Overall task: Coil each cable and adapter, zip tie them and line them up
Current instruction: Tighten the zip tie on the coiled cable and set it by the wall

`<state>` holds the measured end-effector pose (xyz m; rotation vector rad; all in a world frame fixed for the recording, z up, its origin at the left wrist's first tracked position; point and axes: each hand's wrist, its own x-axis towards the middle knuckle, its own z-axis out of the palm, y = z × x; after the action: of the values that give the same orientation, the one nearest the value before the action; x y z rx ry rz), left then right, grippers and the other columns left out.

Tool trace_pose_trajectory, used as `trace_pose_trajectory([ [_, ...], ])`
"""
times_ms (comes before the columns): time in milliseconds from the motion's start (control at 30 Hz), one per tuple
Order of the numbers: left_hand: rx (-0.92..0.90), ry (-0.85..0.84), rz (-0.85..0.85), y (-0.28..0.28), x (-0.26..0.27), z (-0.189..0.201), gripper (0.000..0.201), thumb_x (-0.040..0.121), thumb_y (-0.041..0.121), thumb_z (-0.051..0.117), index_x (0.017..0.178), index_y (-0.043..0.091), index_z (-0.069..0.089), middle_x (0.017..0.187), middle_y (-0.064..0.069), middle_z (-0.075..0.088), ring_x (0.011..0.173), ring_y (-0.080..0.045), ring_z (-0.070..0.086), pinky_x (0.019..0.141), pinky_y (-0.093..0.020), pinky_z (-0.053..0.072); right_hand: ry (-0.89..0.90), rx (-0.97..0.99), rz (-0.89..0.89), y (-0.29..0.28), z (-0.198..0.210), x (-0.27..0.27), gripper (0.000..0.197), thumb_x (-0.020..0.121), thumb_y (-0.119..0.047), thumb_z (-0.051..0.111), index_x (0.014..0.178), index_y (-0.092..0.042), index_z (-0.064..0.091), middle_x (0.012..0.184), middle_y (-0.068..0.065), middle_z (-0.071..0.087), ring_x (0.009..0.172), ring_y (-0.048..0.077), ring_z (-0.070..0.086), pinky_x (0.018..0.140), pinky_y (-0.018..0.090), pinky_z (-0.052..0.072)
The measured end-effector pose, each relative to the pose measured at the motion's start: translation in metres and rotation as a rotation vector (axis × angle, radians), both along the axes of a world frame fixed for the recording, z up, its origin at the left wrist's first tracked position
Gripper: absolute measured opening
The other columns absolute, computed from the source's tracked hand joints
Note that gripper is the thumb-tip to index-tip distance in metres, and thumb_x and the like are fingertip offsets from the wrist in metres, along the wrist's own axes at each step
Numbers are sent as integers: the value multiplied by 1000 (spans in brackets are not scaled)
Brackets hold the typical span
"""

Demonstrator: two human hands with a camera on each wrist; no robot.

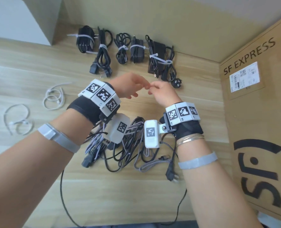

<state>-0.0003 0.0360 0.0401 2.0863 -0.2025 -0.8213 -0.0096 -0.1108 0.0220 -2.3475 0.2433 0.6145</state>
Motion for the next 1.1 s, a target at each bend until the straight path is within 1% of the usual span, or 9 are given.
trace_pose_trajectory([
  [100, 17, 27, 18, 16, -13, -4, 33, 98, 14, 36, 123, 21, 56, 124, -1, 57, 98, -19, 63, 77, -28, 52, 60, 14, 40, 16, -9, -14, 22, 95, -21, 43, 102, -28, 62, 111, 2, 66, 101, 20, 59, 79, 29, 41],
  [200, 37, 77, 39, 30, -23, -12, 32, 97, 15, 40, 125, 21, 54, 126, -2, 57, 99, -20, 62, 81, -30, 52, 115, -9, 89, 28, -19, -28, 26, 95, -24, 46, 114, -21, 64, 121, 2, 62, 114, 20, 54, 91, 28, 38],
  [333, 132, 150, 27, 45, -34, -27, 35, 93, 13, 47, 128, 20, 52, 122, -5, 58, 93, -18, 58, 85, -32, 53, 208, -190, 166, 32, -30, -43, 33, 93, -33, 51, 121, -18, 60, 127, -1, 59, 117, 21, 54, 101, 33, 41],
  [467, 244, 205, -47, 49, -43, -40, 40, 88, 19, 59, 127, 24, 52, 118, -7, 61, 93, -23, 63, 85, -34, 54, 299, -300, 199, 27, -34, -55, 42, 84, -46, 60, 118, -22, 56, 123, -2, 58, 110, 20, 55, 97, 36, 43],
  [600, 252, 220, -72, 47, -49, -50, 45, 86, 13, 62, 129, 20, 50, 125, -3, 58, 90, -19, 63, 77, -28, 53, 322, -313, 182, 25, -37, -59, 53, 77, -44, 69, 122, -21, 51, 121, 0, 56, 99, 19, 57, 82, 32, 48],
  [767, 276, 221, -104, 45, -49, -57, 49, 85, 1, 59, 131, 14, 49, 127, -6, 57, 85, -21, 61, 72, -27, 51, 353, -280, 147, 26, -39, -55, 47, 75, -41, 73, 111, -14, 57, 108, 3, 63, 97, 23, 64, 89, 41, 53],
  [867, 363, 162, -147, 41, -47, -59, 44, 83, -7, 57, 122, 12, 57, 118, -11, 60, 97, -30, 61, 73, -29, 46, 364, -182, 116, 25, -43, -52, 49, 74, -39, 76, 107, -8, 61, 103, 9, 68, 94, 25, 68, 88, 44, 54],
  [1000, 271, 189, -8, 39, -40, -65, 28, 85, -11, 46, 105, -2, 63, 90, -19, 63, 65, -24, 55, 55, -24, 44, 324, -88, 64, 20, -48, -44, 34, 74, -37, 76, 96, -14, 63, 91, 2, 67, 78, 18, 65, 84, 41, 56],
  [1100, 202, 114, 111, 41, -29, -67, 16, 85, -8, 47, 87, 2, 60, 77, -11, 61, 61, -21, 58, 62, -29, 53, 222, -60, 2, 13, -48, -31, 23, 74, -34, 77, 82, -20, 61, 82, -2, 64, 80, 19, 66, 84, 42, 56],
])
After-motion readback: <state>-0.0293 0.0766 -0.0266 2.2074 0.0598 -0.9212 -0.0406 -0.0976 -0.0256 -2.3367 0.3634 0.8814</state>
